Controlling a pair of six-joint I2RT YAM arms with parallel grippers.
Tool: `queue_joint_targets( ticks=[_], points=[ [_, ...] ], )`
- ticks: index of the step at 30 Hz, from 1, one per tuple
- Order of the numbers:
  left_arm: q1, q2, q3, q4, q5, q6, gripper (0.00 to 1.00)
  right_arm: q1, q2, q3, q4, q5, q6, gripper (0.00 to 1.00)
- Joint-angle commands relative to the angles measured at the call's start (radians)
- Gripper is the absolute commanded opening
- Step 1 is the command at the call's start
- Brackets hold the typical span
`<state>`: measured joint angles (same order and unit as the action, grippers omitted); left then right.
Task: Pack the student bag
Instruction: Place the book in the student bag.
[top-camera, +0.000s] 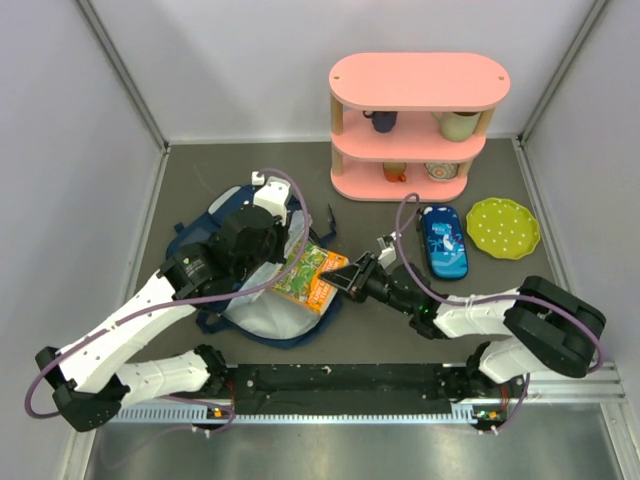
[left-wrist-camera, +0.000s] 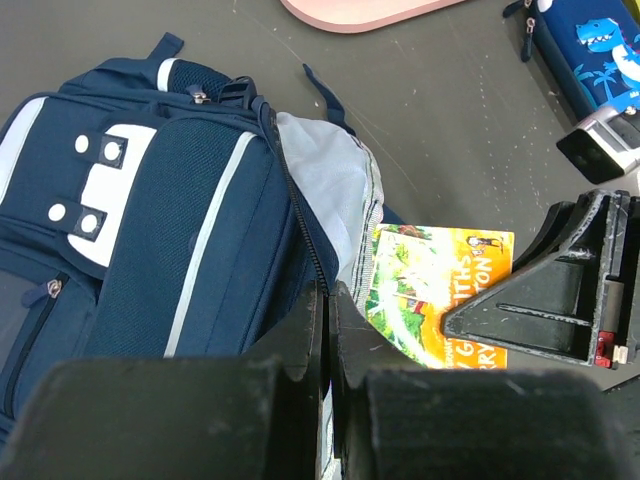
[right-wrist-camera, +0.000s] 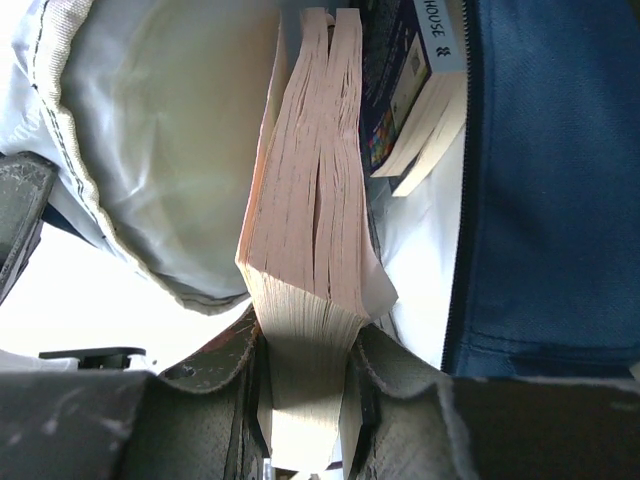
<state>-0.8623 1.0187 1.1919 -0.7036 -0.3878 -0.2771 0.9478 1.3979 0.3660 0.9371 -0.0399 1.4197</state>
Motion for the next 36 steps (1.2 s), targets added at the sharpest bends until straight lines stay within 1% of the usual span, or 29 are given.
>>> queue_joint_targets(
  ticks=[1, 3, 5, 7, 9, 10, 12, 13, 14, 15, 16, 17, 19, 20, 21, 22, 23, 24, 25, 26, 28, 29, 30, 31, 32, 34, 35, 36],
  points=[
    [0.000, -0.042, 0.060, 0.171, 0.024, 0.010, 0.00, 0.031, 0.002, 0.134, 0.079, 0.023, -0.007, 0.00],
    [0.000, -0.037, 0.066, 0.179, 0.049, 0.010, 0.00, 0.045, 0.042, 0.183, 0.051, 0.035, -0.025, 0.00],
    [0.000, -0.032, 0.074, 0.176, 0.059, 0.012, 0.00, 0.054, 0.128, 0.264, 0.043, 0.037, -0.024, 0.00],
    [0.000, -0.031, 0.077, 0.173, 0.069, 0.015, 0.00, 0.068, 0.185, 0.347, 0.025, 0.090, -0.024, 0.00],
    [0.000, -0.029, 0.086, 0.159, 0.067, 0.018, 0.00, 0.084, 0.265, 0.395, -0.018, 0.156, -0.036, 0.00],
    [0.000, -0.029, 0.090, 0.151, 0.066, 0.018, 0.00, 0.098, 0.298, 0.453, -0.046, 0.213, -0.039, 0.00],
    [0.000, -0.032, 0.106, 0.133, 0.066, 0.018, 0.00, 0.120, 0.395, 0.507, -0.064, 0.261, -0.053, 0.00],
    [0.002, -0.034, 0.109, 0.133, 0.064, 0.019, 0.00, 0.149, 0.424, 0.545, -0.058, 0.350, -0.050, 0.00],
    [0.000, -0.038, 0.110, 0.131, 0.063, 0.016, 0.00, 0.166, 0.453, 0.562, -0.017, 0.398, -0.073, 0.00],
    [0.003, -0.042, 0.112, 0.131, 0.063, 0.016, 0.00, 0.178, 0.514, 0.588, -0.018, 0.438, -0.079, 0.00],
    [0.006, -0.045, 0.115, 0.128, 0.066, 0.016, 0.00, 0.189, 0.541, 0.640, -0.023, 0.518, -0.079, 0.00],
    [0.009, -0.045, 0.117, 0.125, 0.067, 0.012, 0.00, 0.212, 0.576, 0.671, -0.020, 0.550, -0.105, 0.00],
    [0.014, -0.043, 0.117, 0.121, 0.069, 0.006, 0.00, 0.221, 0.647, 0.738, -0.044, 0.602, -0.091, 0.00],
    [0.017, -0.045, 0.114, 0.118, 0.075, 0.001, 0.00, 0.230, 0.658, 0.745, -0.040, 0.627, -0.111, 0.02],
    [0.025, -0.045, 0.115, 0.118, 0.081, 0.000, 0.00, 0.235, 0.665, 0.745, -0.050, 0.646, -0.120, 0.07],
    [0.028, -0.045, 0.110, 0.116, 0.084, -0.005, 0.00, 0.235, 0.667, 0.734, -0.069, 0.647, -0.123, 0.16],
    [0.031, -0.043, 0.109, 0.118, 0.089, -0.010, 0.00, 0.235, 0.661, 0.725, -0.089, 0.649, -0.133, 0.28],
    [0.040, -0.045, 0.104, 0.122, 0.092, -0.014, 0.00, 0.235, 0.652, 0.712, -0.109, 0.652, -0.139, 0.33],
    [0.045, -0.046, 0.100, 0.124, 0.096, -0.017, 0.00, 0.233, 0.626, 0.682, -0.150, 0.649, -0.145, 0.41],
    [0.049, -0.046, 0.098, 0.125, 0.101, -0.026, 0.00, 0.235, 0.610, 0.665, -0.158, 0.638, -0.165, 0.56],
    [0.060, -0.046, 0.094, 0.128, 0.112, -0.030, 0.00, 0.235, 0.570, 0.590, -0.147, 0.594, -0.200, 0.66],
    [0.062, -0.043, 0.092, 0.128, 0.113, -0.034, 0.00, 0.235, 0.519, 0.571, -0.193, 0.581, -0.202, 0.76],
    [0.068, -0.043, 0.092, 0.128, 0.113, -0.037, 0.00, 0.232, 0.491, 0.548, -0.205, 0.569, -0.208, 0.79],
    [0.072, -0.043, 0.089, 0.128, 0.116, -0.042, 0.00, 0.233, 0.460, 0.500, -0.207, 0.554, -0.223, 0.84],
    [0.075, -0.042, 0.083, 0.128, 0.121, -0.048, 0.00, 0.232, 0.417, 0.484, -0.208, 0.536, -0.255, 0.94],
    [0.082, -0.043, 0.061, 0.130, 0.119, -0.054, 0.00, 0.223, 0.366, 0.450, -0.236, 0.482, -0.265, 0.99],
    [0.088, -0.040, 0.057, 0.125, 0.115, -0.066, 0.00, 0.224, 0.340, 0.439, -0.271, 0.468, -0.300, 0.99],
    [0.091, -0.039, 0.055, 0.112, 0.112, -0.074, 0.00, 0.223, 0.278, 0.417, -0.306, 0.447, -0.310, 0.99]
  ],
)
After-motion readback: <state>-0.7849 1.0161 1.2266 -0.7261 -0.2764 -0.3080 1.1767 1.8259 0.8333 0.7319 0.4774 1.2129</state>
